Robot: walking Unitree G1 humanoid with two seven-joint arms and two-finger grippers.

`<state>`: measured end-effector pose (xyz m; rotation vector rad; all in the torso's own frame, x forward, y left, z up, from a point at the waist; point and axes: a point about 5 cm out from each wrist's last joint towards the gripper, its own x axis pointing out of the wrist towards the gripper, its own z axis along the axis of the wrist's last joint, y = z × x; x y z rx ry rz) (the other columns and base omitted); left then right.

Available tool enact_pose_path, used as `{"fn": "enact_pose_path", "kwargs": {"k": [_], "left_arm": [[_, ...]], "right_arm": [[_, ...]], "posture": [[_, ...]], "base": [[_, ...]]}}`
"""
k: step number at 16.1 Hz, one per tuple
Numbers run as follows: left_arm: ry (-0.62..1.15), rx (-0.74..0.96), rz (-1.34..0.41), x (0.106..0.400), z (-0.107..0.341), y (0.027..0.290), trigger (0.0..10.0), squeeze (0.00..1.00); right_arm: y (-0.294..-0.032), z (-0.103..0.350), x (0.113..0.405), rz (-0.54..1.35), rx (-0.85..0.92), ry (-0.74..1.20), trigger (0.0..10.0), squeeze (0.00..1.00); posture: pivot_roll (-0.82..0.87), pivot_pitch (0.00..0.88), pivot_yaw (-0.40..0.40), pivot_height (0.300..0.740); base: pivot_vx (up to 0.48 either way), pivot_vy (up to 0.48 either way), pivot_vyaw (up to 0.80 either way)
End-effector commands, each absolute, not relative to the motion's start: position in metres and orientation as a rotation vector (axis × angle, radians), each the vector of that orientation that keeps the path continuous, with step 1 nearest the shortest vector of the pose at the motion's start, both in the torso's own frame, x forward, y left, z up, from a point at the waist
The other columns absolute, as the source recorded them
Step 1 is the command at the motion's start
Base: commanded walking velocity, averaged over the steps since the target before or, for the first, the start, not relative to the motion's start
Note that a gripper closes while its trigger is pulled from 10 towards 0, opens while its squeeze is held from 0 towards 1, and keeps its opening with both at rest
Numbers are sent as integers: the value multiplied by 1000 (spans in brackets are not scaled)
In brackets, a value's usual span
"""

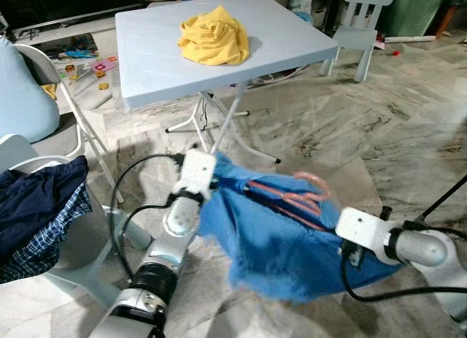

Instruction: Hang hanger

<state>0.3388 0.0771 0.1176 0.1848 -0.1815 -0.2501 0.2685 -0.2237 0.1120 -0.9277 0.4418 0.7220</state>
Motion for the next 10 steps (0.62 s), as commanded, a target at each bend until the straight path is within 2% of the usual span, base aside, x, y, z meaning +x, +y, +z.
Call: {"fn": "enact_pose_path", "kwargs": {"k": [1,3,5,10], "left_arm": [[-225,118,-348,333,125,63,10000,1000],[-219,46,-466,324,123,45,10000,1000],[-127,5,-585,313,108,32,10000,1000],[25,40,-686,298,78,36,10000,1000]], "right_arm": [[-221,113,274,693,-935,436,10000,0],[-216,114,279,666,-925,415,10000,0],[-214,118,287,615,-922,389,10000,0],[-216,135,304,533,-913,315,10000,0]], "posture": [[-149,78,47,740],[-149,79,46,740],[-150,80,44,740],[-145,82,40,740]], "base": [[0,0,0],[0,0,0],[0,0,0],[0,0,0]]}}
